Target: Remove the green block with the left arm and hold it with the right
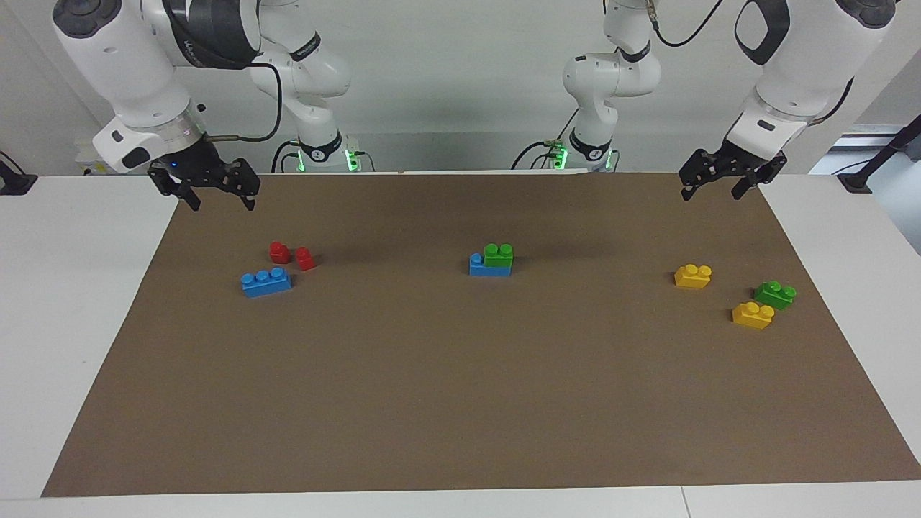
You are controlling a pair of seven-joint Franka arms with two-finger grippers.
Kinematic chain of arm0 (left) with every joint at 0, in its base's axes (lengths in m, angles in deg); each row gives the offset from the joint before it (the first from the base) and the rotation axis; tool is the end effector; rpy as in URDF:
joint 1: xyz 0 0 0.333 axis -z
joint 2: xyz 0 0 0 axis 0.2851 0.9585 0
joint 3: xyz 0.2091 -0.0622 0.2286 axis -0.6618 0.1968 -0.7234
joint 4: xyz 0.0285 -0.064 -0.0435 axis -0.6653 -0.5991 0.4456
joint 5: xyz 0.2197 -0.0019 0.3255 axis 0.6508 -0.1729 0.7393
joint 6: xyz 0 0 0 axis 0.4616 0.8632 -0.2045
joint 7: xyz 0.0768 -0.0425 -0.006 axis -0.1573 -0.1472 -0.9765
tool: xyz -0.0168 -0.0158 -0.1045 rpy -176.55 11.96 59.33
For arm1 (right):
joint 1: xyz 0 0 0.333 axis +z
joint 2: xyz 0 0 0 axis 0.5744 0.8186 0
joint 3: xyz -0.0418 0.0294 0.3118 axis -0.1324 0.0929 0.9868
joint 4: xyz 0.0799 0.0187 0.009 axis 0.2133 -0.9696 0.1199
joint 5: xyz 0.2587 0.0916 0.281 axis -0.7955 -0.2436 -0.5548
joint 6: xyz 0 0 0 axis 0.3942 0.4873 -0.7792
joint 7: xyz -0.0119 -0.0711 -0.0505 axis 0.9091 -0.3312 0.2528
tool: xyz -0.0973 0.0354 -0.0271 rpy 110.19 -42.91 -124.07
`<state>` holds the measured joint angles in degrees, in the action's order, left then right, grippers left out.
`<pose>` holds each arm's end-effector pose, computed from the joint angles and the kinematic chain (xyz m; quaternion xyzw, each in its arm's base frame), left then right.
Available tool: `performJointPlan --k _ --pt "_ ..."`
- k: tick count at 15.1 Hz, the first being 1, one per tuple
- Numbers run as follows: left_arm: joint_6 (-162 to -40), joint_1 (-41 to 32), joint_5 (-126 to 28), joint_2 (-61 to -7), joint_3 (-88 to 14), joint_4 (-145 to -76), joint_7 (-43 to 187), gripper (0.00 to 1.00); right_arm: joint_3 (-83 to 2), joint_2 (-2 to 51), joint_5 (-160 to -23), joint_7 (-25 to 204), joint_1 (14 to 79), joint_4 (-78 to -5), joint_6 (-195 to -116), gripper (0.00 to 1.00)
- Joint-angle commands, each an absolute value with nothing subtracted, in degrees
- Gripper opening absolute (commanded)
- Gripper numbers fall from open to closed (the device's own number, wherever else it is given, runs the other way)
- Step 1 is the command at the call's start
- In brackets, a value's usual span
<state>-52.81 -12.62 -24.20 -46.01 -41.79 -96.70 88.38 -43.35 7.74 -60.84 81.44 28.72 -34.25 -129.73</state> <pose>0.5389 -0.0227 0.6059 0.9993 -0.0280 -0.0245 0.0042 0.5442 -0.0176 0.5874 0.9994 -0.0128 -0.0327 0.0035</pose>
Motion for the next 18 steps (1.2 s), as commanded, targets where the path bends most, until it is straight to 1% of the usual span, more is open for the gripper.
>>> performJointPlan --k 1,12,15,18 --pt "-52.1 -12.0 -23.2 -47.4 -42.2 -97.9 88.9 1.0 -42.8 6.9 -60.3 82.6 28.1 -34.8 -130.0 1.0" --pt "-52.9 -12.8 -23.3 -47.4 -42.3 -98.0 88.6 1.0 -42.8 6.9 -60.8 82.8 27.6 -34.9 -129.7 1.0" --pt "-52.1 -12.8 -23.3 -47.4 -42.3 -98.1 88.5 1.0 -42.7 6.3 -60.7 82.1 28.0 -35.0 -127.2 1.0" --pt "-51.4 -12.6 -23.3 -47.9 -42.2 -98.5 88.5 1.0 -42.7 5.7 -61.3 79.9 27.9 -36.8 -129.0 1.0"
